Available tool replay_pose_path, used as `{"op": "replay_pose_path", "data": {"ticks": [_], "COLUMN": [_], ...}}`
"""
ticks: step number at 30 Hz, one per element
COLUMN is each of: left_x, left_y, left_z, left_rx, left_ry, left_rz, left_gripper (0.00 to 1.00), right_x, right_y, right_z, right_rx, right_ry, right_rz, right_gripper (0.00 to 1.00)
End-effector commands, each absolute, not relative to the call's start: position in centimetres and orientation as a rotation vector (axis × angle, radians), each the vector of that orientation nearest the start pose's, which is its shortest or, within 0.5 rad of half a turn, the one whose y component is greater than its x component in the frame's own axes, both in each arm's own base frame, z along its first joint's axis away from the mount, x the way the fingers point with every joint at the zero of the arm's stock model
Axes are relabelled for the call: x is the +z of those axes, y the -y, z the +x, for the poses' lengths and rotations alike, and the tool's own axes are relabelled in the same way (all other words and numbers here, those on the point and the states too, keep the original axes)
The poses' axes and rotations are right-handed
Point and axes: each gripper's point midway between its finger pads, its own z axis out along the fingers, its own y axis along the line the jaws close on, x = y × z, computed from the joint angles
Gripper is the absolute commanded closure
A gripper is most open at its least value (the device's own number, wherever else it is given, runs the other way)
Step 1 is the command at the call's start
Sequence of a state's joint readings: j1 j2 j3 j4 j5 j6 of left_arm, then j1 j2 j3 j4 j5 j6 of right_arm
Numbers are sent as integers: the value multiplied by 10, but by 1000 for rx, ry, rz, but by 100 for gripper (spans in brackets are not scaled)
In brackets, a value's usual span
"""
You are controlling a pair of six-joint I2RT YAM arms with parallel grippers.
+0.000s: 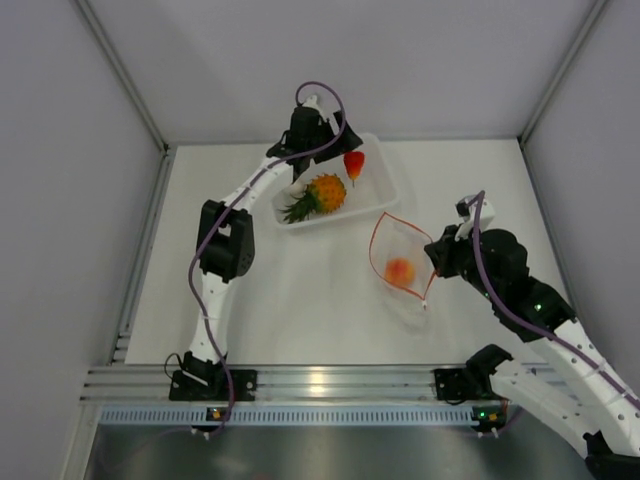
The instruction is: Open the zip-top bag and remove the fake food
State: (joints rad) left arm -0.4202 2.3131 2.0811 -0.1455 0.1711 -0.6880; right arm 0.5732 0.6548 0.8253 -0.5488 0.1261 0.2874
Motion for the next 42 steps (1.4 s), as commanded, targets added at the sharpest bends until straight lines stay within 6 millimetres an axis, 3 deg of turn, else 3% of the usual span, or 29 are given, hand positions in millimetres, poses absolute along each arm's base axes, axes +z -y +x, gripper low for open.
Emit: {"op": "replay_pose_path", "data": {"ticks": [1, 7, 8, 9, 10, 12, 13, 14, 15, 16, 18, 25, 27, 28, 29, 31, 34, 36, 39, 42], "left_x": [233, 282, 308, 312, 341, 358, 359, 385, 392, 406, 418, 455, 447, 451, 448, 436, 414, 397, 373, 352], "left_y": [330, 325, 323, 323, 319, 314, 315, 308, 305, 304, 300, 316, 326, 338, 339, 359, 382, 393, 407, 420], "left_z": [576, 563, 553, 547, 535, 522, 514, 499, 493, 473, 459, 373, 356, 335, 331, 306, 287, 281, 278, 272], "left_rx": [-991, -1033, -1054, -1059, -1066, -1055, -1050, -1043, -1007, -1001, -933, -867, -859, -890, -870, -893, -920, -946, -967, -964], "left_ry": [-1987, -1911, -1872, -1871, -1823, -1797, -1802, -1755, -1736, -1713, -1683, -1598, -1613, -1606, -1609, -1635, -1690, -1735, -1800, -1844], "left_rz": [-50, -3, 22, 29, 45, 61, 67, 80, 89, 103, 107, 145, 164, 191, 174, 206, 223, 203, 187, 208], "left_gripper": [2, 2, 2, 2, 2, 2, 2, 2, 2, 2, 2, 4, 10, 14, 20, 36, 59, 77, 93, 97], "right_x": [260, 272, 272, 274, 278, 281, 284, 288, 289, 291, 293, 297, 300, 301, 302, 301, 301, 303, 306, 300], "right_y": [-136, -140, -142, -143, -145, -151, -152, -154, -155, -156, -157, -156, -155, -156, -157, -157, -163, -168, -167, -161], "right_z": [221, 224, 226, 226, 228, 229, 229, 230, 232, 232, 237, 248, 250, 252, 253, 255, 257, 256, 255, 256], "right_rx": [469, 492, 494, 501, 513, 538, 555, 568, 576, 588, 585, 598, 607, 623, 630, 645, 701, 760, 796, 788], "right_ry": [-1926, -1900, -1900, -1896, -1885, -1882, -1875, -1861, -1857, -1852, -1852, -1836, -1820, -1807, -1802, -1796, -1776, -1751, -1712, -1700], "right_rz": [-225, -220, -221, -222, -217, -224, -210, -204, -194, -178, -154, -35, -7, 16, 25, 61, 103, 124, 155, 206], "right_gripper": [100, 100, 100, 100, 100, 100, 100, 100, 100, 100, 100, 100, 100, 100, 100, 100, 100, 100, 100, 100]}}
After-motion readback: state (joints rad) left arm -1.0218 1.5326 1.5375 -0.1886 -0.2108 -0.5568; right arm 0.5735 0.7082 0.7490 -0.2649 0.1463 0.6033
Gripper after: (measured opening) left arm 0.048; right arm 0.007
